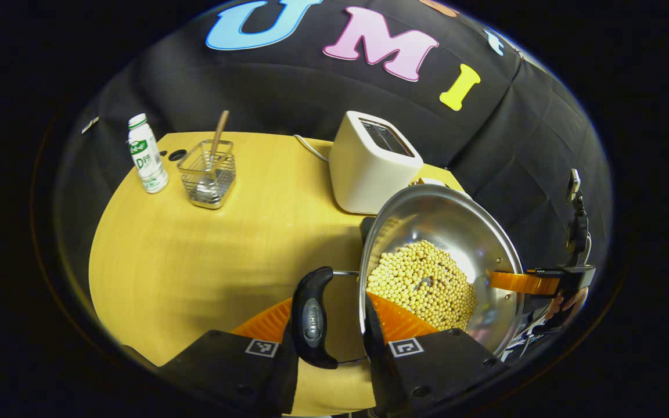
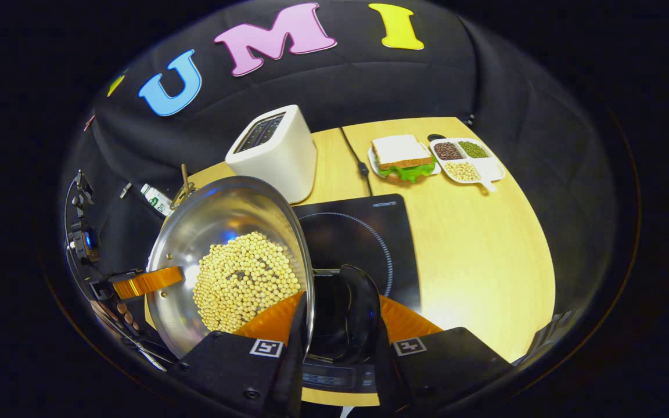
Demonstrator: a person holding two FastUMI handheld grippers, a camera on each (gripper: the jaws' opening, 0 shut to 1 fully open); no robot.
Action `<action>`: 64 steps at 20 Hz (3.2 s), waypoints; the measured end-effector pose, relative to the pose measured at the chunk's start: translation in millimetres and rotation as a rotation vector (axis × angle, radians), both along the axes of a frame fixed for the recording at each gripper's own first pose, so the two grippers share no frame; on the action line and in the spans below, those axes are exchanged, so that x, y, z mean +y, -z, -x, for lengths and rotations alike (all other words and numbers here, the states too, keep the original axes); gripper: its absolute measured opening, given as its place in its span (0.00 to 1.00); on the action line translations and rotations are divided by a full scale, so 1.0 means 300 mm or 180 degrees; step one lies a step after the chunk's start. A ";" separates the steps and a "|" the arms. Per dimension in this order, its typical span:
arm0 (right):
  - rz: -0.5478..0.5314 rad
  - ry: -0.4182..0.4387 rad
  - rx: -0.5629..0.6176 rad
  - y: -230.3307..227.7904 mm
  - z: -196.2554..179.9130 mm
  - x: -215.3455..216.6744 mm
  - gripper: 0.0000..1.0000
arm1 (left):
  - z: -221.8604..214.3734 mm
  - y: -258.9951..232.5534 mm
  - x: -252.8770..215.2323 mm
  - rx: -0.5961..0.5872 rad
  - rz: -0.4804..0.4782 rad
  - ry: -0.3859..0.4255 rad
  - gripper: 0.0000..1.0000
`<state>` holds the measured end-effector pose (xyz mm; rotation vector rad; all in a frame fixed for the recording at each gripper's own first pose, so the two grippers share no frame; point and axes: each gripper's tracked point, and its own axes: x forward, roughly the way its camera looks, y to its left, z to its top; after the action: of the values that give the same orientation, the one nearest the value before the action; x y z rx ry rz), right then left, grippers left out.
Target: First push the handle of the pot to place it horizontally, then grasp the pot with both hands and set it on the induction cooktop.
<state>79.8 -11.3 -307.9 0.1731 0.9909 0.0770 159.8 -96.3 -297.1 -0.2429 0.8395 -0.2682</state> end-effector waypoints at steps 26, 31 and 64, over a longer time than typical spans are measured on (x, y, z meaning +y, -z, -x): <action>-0.0166 0.0010 0.0159 0.149 -0.188 -0.240 0.50 | -0.164 0.138 -0.228 0.0166 -0.0030 -0.0192 0.56; -0.0195 0.0011 0.0169 0.152 -0.193 -0.239 0.50 | -0.167 0.142 -0.227 0.0200 -0.0024 -0.0271 0.58; 0.0445 0.0233 -0.2426 -0.903 0.044 -0.262 0.98 | 0.272 -0.890 0.139 -0.2072 -0.0684 -0.0946 0.95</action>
<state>66.6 -89.9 -36.9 0.0406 0.2275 0.0027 78.1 -54.7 -30.2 -0.0654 0.1774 0.0299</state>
